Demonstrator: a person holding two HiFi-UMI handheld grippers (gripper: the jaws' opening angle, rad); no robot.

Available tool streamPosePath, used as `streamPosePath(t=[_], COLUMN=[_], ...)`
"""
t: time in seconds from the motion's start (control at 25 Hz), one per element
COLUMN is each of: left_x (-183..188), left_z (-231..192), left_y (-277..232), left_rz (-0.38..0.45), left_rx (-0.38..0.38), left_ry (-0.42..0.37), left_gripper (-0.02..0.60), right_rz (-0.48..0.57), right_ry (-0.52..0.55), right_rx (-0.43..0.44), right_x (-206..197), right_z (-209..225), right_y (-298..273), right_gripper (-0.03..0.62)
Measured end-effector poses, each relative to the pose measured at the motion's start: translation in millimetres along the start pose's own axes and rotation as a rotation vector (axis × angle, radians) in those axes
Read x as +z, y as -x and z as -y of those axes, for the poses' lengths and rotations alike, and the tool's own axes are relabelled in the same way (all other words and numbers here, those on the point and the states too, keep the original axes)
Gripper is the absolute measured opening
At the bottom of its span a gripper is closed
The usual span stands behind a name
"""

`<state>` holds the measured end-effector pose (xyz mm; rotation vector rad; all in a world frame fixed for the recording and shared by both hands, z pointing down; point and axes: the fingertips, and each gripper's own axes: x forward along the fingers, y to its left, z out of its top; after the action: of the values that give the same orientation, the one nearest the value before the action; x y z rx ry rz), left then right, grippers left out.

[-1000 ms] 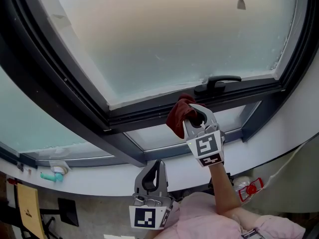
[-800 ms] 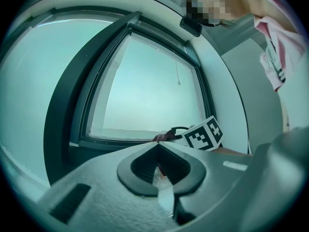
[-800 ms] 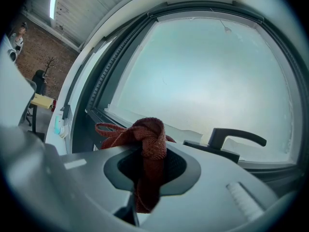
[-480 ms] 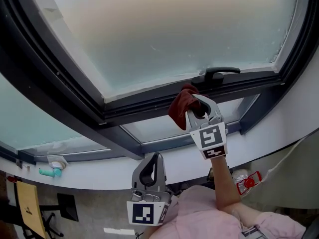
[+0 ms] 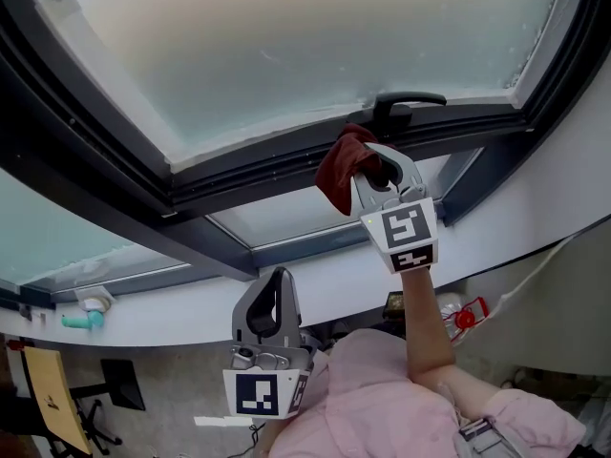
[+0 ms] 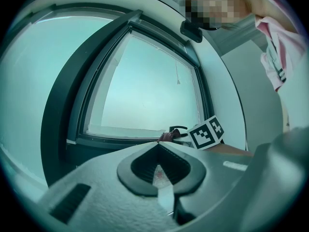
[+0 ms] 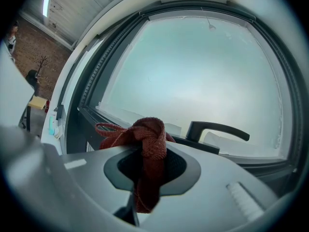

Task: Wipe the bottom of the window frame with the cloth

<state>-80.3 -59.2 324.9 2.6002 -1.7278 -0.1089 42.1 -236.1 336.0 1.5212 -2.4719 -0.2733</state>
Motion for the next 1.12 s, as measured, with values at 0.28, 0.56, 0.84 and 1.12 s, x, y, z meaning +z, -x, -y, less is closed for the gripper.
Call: streamPosePath(t=[0.28,0.56,0.84,1.12], left_x=[4,1,-5,-7], left_z=[-6,-11,-15,-22], left_y=[2,6,3,5], left_rz=[0.019,0.02,0.014,-0.001], left_rx=[-0.006,-0.001,-0.012,-0.026], left_ry=[-0.008,0.003,0.009,0.022], left_gripper=[-0.005,-0.005,-0.005,-0.005], right_rz=[-0.025,-0.037,-0.029,0.007], right_ry=[-0.018,-0.025,-0.025,-0.027], right_rx=[0.033,0.056,0.047,-0.019], right_x=[-3,-3,-2,-5], right_z=[19,17,18,19], right_y=[0,1,-2,4], right_gripper=[0.069,0.069,0.069,0.069])
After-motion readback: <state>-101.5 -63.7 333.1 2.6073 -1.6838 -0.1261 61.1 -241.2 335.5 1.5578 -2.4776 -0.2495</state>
